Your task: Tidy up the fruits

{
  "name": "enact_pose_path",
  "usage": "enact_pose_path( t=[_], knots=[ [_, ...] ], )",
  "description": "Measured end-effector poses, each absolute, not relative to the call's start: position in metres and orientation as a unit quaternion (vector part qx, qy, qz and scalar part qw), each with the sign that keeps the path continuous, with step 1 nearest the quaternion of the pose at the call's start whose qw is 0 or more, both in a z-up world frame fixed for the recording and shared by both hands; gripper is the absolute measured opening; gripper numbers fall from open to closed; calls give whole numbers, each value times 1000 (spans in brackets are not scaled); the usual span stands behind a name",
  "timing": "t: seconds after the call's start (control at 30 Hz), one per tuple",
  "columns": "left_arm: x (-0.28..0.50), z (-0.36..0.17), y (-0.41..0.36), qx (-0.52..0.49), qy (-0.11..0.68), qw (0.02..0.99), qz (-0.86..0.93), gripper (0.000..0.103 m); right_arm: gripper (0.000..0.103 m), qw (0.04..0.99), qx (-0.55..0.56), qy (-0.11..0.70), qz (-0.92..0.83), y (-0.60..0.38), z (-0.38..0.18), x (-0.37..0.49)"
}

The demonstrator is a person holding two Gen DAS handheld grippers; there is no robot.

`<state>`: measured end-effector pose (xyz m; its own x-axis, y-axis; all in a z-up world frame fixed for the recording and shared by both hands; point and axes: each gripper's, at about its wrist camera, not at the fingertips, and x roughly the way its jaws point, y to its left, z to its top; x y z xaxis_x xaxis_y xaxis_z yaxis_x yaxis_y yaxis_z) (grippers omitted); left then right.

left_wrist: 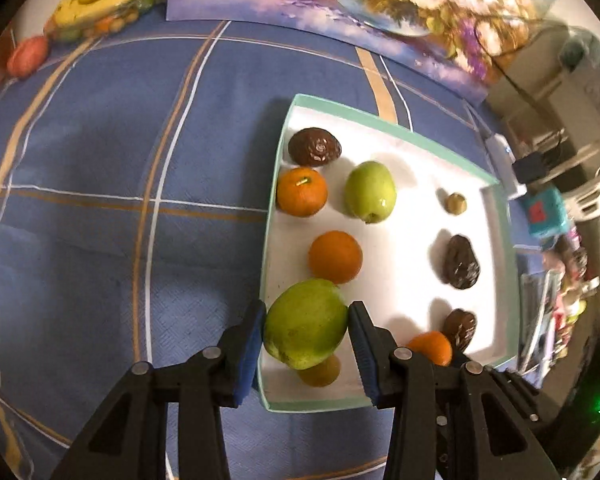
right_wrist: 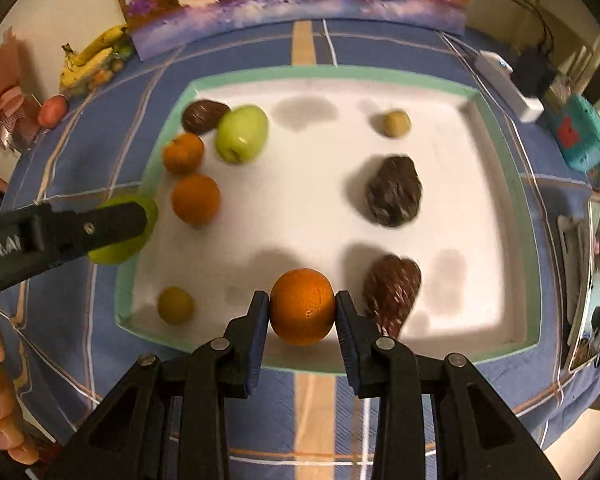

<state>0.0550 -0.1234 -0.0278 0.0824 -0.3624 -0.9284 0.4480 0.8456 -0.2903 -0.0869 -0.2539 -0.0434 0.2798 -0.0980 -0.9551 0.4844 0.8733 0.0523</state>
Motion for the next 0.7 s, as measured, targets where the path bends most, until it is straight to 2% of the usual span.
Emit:
enact_pose_path(
  t=[0.37, 0.4, 0.47, 0.5, 0.6, 0.63, 0.7],
  knots=[
    [53, -11, -99, 20, 606, 748, -269, 50, 35, 785, 197, 557, -183, -259, -43, -97],
    [53, -8, -95, 18, 602, 753, -266, 54, 35, 786, 199, 556, -183, -259, -42, -100],
    [53, -3, -84, 16, 594, 764, -251, 70, 36, 791, 202, 548, -182, -257, -38, -103],
    [53, -2, -78, 18, 591, 770, -239, 72, 37, 795, 203, 543, -181, -256, -35, -105],
    [52, 0, -58, 34, 581, 789, -197, 91, 45, 801, 205, 533, -182, -250, -29, -114],
    [50, 0, -50, 43, 576, 796, -181, 100, 48, 801, 206, 531, -182, -249, -27, -117],
    [47, 0, -36, 60, 566, 807, -158, 103, 55, 803, 210, 527, -183, -244, -24, -123]
  ],
)
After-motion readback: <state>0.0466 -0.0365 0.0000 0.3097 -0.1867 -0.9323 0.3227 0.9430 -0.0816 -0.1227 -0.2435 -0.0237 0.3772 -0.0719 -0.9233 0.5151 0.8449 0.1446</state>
